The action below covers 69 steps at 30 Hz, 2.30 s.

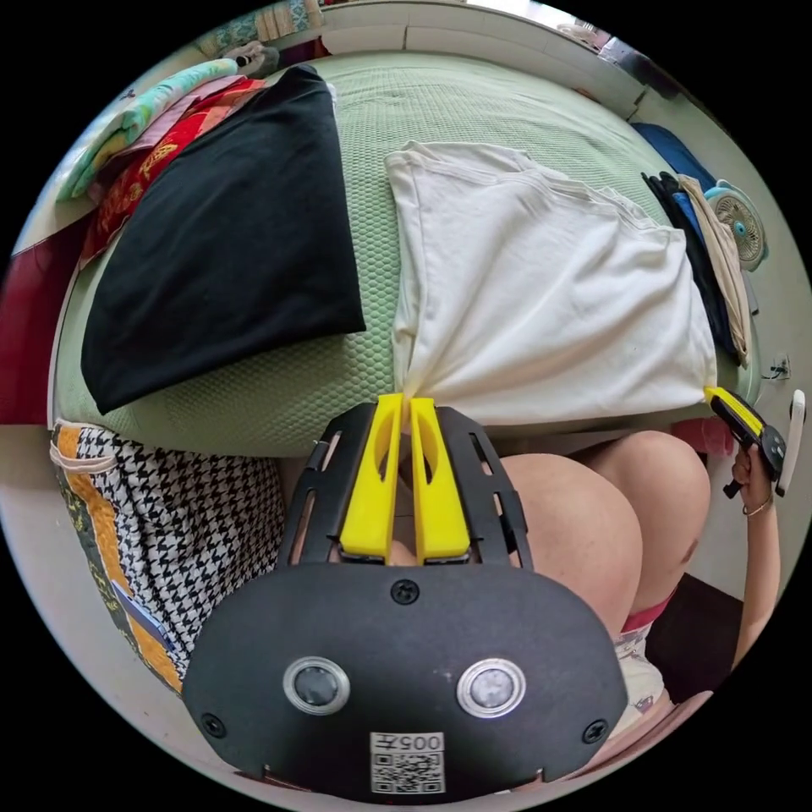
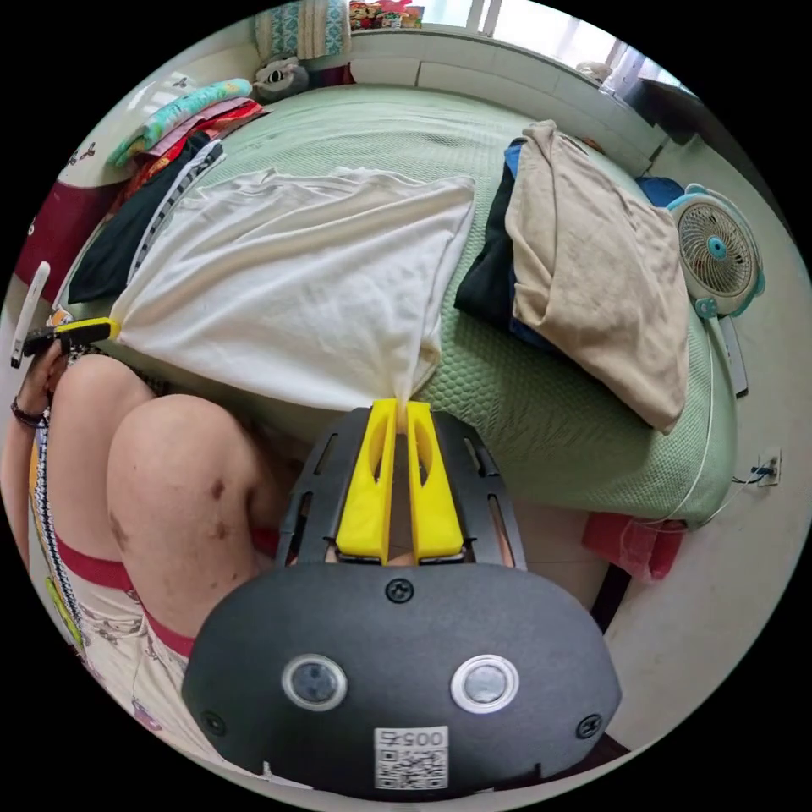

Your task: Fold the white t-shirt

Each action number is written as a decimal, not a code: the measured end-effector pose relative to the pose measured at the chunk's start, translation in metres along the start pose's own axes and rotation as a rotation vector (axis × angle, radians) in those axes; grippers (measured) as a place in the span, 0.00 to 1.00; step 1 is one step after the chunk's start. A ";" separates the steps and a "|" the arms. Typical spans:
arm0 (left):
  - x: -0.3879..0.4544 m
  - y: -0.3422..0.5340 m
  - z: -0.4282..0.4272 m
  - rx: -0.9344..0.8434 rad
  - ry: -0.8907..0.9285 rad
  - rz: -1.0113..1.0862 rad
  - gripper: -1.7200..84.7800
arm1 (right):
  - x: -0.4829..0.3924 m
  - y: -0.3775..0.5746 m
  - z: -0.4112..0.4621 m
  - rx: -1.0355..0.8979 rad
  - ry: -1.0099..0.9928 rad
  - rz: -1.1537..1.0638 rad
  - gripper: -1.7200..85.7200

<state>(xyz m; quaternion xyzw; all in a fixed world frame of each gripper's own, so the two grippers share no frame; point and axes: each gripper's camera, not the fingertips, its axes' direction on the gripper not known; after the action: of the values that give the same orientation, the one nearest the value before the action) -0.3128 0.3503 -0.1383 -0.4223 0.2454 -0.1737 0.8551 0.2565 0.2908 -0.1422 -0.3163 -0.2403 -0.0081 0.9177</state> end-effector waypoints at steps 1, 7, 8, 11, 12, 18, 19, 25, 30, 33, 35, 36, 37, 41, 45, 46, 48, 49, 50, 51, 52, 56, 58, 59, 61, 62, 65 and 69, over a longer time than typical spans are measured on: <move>-0.002 -0.003 0.004 -0.009 0.006 -0.009 0.06 | -0.006 -0.001 0.001 -0.001 0.025 -0.010 0.01; -0.010 0.000 0.000 0.020 -0.052 0.006 0.09 | -0.022 0.003 0.016 0.018 0.056 0.050 0.01; -0.011 0.002 -0.002 0.029 -0.062 0.016 0.09 | -0.021 0.005 0.018 0.033 0.044 0.080 0.01; -0.020 0.007 -0.016 0.093 -0.063 0.056 0.09 | -0.018 0.015 0.016 0.065 0.005 0.140 0.02; -0.023 0.008 -0.021 0.116 -0.046 0.071 0.10 | -0.018 0.017 0.016 0.066 -0.008 0.145 0.02; -0.030 -0.010 -0.032 0.182 0.017 0.146 0.13 | -0.024 0.048 -0.008 0.077 -0.035 0.159 0.08; -0.030 -0.017 -0.032 0.201 0.028 0.152 0.14 | -0.026 0.052 -0.019 0.102 -0.032 0.147 0.08; -0.016 -0.064 -0.020 0.252 0.074 0.166 0.15 | -0.028 0.017 -0.061 0.209 0.059 0.079 0.10; 0.000 -0.111 0.002 0.239 0.057 0.183 0.15 | -0.011 -0.044 -0.054 0.209 0.030 0.110 0.10; 0.007 -0.136 0.017 0.217 0.046 0.175 0.15 | 0.001 -0.083 -0.038 0.195 0.024 0.150 0.09; 0.010 -0.147 0.027 0.199 0.044 0.169 0.15 | 0.010 -0.111 -0.026 0.182 0.014 0.180 0.09; 0.012 -0.154 0.033 0.190 0.034 0.164 0.15 | 0.012 -0.118 -0.023 0.178 0.011 0.187 0.09; 0.014 -0.159 0.041 0.176 0.023 0.166 0.15 | 0.016 -0.130 -0.016 0.168 0.010 0.198 0.09; 0.018 -0.165 0.060 0.157 -0.006 0.162 0.14 | 0.022 -0.165 0.012 0.109 0.040 0.219 0.09; 0.024 -0.158 0.062 0.165 -0.039 0.212 0.10 | 0.022 -0.177 0.032 0.048 0.082 0.203 0.07; 0.025 -0.155 0.060 0.171 -0.034 0.237 0.09 | 0.021 -0.175 0.032 0.058 0.102 0.195 0.06; 0.024 -0.150 0.055 0.188 -0.028 0.248 0.08 | 0.023 -0.169 0.025 0.095 0.121 0.205 0.03; 0.024 -0.148 0.050 0.196 -0.017 0.255 0.08 | 0.026 -0.164 0.018 0.124 0.106 0.202 0.02; 0.024 -0.148 0.048 0.200 -0.009 0.260 0.07 | 0.030 -0.159 0.011 0.151 0.089 0.206 0.01; 0.023 -0.147 0.042 0.209 0.011 0.265 0.07 | 0.033 -0.157 0.007 0.161 0.080 0.209 0.01; 0.022 -0.146 0.035 0.221 0.034 0.273 0.07 | 0.039 -0.154 0.000 0.172 0.059 0.216 0.01; 0.017 -0.151 0.020 0.236 0.092 0.269 0.07 | 0.061 -0.149 -0.017 0.195 0.004 0.248 0.00; 0.012 -0.159 0.016 0.223 0.152 0.256 0.06 | 0.070 -0.151 -0.017 0.174 -0.002 0.275 0.00; 0.010 -0.161 0.016 0.216 0.167 0.246 0.06 | 0.077 -0.152 -0.015 0.155 -0.015 0.294 0.00; 0.006 -0.172 0.020 0.213 0.195 0.171 0.06 | 0.085 -0.154 -0.012 0.152 -0.028 0.323 0.00; 0.006 -0.175 0.022 0.210 0.195 0.163 0.06 | 0.090 -0.156 -0.009 0.152 -0.030 0.347 0.00; 0.018 -0.186 0.037 0.200 0.161 0.128 0.06 | 0.100 -0.160 0.005 0.124 -0.020 0.387 0.00; 0.041 -0.183 0.061 0.142 0.132 0.088 0.07 | 0.099 -0.158 0.019 0.053 0.078 0.378 0.01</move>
<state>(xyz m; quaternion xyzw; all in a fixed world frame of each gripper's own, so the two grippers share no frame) -0.2611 0.2621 0.0301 -0.3373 0.3066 -0.1803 0.8716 0.3090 0.1890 0.0065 -0.3310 -0.1408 0.1584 0.9195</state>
